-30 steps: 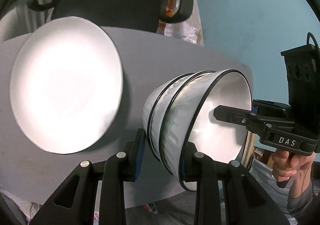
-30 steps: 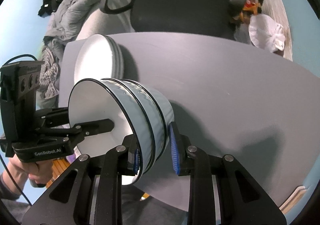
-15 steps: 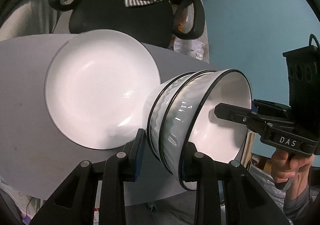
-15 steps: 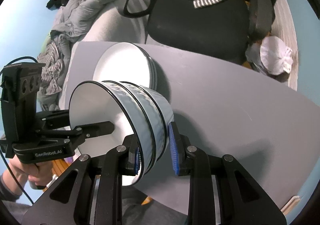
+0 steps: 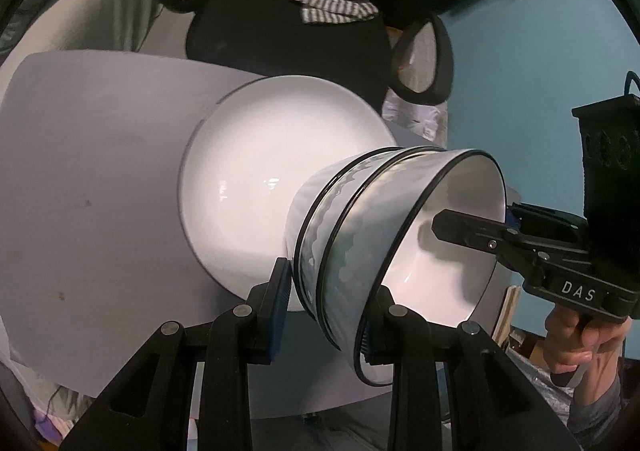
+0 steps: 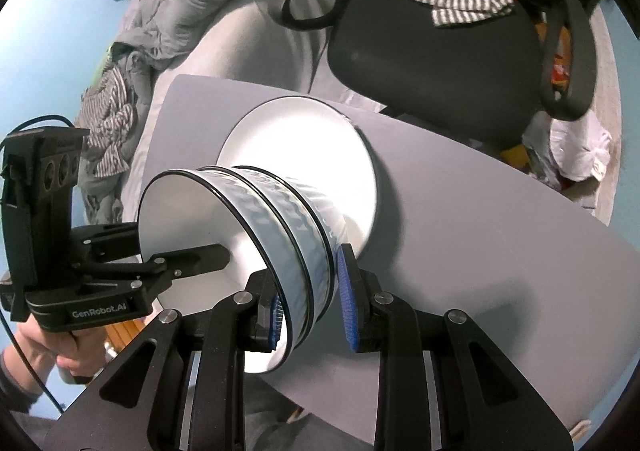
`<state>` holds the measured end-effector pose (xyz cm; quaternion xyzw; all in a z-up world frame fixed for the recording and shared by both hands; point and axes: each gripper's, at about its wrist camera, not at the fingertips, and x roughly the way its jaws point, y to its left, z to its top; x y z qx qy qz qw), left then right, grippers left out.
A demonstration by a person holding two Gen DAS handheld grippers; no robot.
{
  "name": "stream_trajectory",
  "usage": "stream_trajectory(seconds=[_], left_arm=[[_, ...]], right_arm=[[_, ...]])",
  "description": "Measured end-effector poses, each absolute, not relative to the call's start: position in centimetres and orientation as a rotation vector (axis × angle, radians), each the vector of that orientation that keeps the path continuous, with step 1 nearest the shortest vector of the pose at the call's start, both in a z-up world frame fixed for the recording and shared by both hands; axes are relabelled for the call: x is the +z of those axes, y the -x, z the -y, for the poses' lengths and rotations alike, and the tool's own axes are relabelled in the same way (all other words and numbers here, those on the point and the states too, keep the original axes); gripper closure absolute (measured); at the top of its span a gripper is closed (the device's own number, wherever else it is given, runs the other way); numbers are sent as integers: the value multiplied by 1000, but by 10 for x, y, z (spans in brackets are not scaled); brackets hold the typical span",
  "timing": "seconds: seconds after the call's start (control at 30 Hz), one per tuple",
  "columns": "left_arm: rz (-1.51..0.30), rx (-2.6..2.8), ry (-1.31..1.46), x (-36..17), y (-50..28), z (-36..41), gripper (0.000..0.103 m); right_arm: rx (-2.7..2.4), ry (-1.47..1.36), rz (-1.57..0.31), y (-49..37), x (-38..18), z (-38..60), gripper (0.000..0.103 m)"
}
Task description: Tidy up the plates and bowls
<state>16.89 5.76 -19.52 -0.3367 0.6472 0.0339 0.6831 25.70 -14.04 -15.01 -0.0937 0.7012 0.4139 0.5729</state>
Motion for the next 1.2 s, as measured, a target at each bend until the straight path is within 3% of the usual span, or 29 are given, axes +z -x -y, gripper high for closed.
stream_trajectory(seconds=[0.93,0.97,1.03,1.2], left_arm=[[-1455,116,768,-215,-175,-90,74],[-1453,130,758,-214,-175,-91,67],[-1440,164,740,-209,-174,-92,55],[-1391,239,704,-192,-162,-94,41]], right_arm=[[917,231,-1704,-262,-175,100,77],[910,232,-1694,-262,-174,99,76],[884,266,-1659,-260,-170,99,49],[830,295,-1576,-257,-153,105,39]])
